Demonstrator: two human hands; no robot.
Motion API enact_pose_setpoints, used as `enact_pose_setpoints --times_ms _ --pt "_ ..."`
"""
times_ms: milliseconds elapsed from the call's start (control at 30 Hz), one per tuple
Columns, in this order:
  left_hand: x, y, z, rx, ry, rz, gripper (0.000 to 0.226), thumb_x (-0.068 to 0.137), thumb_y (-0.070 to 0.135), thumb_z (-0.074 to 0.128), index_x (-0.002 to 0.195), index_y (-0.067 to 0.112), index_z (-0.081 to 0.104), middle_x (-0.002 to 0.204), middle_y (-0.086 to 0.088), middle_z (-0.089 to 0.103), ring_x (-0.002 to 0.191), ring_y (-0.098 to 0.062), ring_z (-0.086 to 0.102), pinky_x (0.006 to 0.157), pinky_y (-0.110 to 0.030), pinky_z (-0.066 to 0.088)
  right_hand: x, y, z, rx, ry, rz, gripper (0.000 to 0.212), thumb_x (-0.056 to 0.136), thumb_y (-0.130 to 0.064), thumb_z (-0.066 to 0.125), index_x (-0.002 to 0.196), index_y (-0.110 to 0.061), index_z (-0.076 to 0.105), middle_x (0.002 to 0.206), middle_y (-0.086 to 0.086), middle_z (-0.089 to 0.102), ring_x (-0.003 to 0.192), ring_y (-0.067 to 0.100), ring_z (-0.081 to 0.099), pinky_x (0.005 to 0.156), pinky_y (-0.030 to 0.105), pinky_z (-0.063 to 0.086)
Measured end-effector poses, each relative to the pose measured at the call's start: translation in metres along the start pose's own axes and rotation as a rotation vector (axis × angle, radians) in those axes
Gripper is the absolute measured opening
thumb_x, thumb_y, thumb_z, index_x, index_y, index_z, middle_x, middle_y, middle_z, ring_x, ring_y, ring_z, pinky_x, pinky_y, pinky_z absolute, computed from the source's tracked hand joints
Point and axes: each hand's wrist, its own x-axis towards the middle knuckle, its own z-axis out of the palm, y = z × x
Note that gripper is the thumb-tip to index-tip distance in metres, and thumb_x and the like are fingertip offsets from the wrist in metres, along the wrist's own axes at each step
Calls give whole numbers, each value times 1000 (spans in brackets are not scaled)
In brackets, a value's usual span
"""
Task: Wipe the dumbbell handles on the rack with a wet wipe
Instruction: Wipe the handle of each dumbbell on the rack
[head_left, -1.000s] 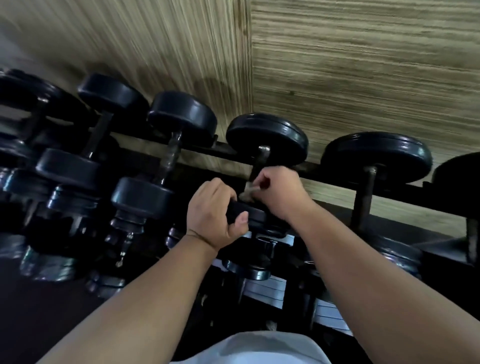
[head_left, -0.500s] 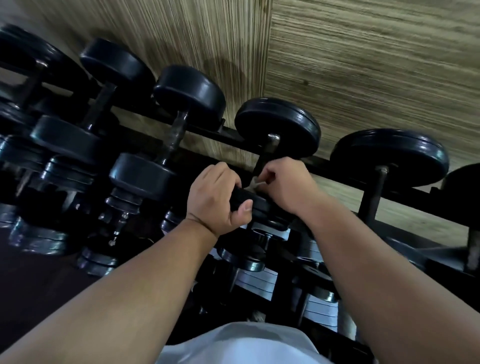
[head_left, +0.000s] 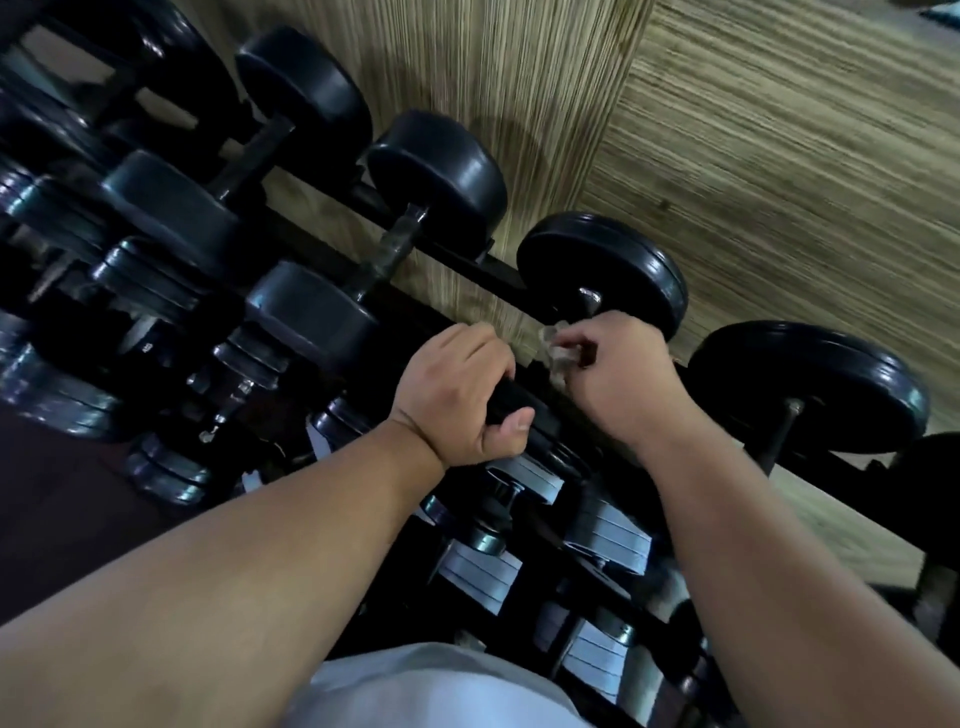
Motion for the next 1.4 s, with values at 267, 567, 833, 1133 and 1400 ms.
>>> enact_pose_setpoints --times_ms 267,567,833,1133,1400 --pt "-1 -1 1 -4 26 8 69 100 62 31 79 4 60 75 -8 52 68 -19 39 70 -24 28 32 3 -6 -265 -218 -377 8 81 -25 79 89 -22 77 95 -3 65 86 14 64 74 25 49" --pt "0 -1 0 -10 37 14 67 100 60 33 78 3 60 72 -9 50 62 -22 38 70 -24 27 20 16 -5 -193 -307 -552 10 90 -22 73 98 -17 75 94 -16 60 85 3 61 76 19 52" --pt "2 1 -1 -17 43 7 67 99 61 33 76 5 61 72 -8 53 61 -22 42 70 -22 27 33 26 -16 -103 -94 -373 24 87 -10 75 109 -19 77 101 3 64 89 18 65 81 29 54" --pt "1 2 -1 -13 45 -4 69 100 62 31 76 4 60 73 -8 52 64 -20 39 69 -24 29 36 23 -18 -277 -209 -547 24 89 -12 71 113 -13 75 104 5 62 90 23 65 80 33 55" --pt "1 1 0 -2 34 -3 68 99 61 32 76 4 61 72 -8 52 61 -23 41 68 -25 30 16 22 -13 -267 -339 -625 28 89 -13 70 117 -16 72 109 -1 59 88 18 66 77 33 58"
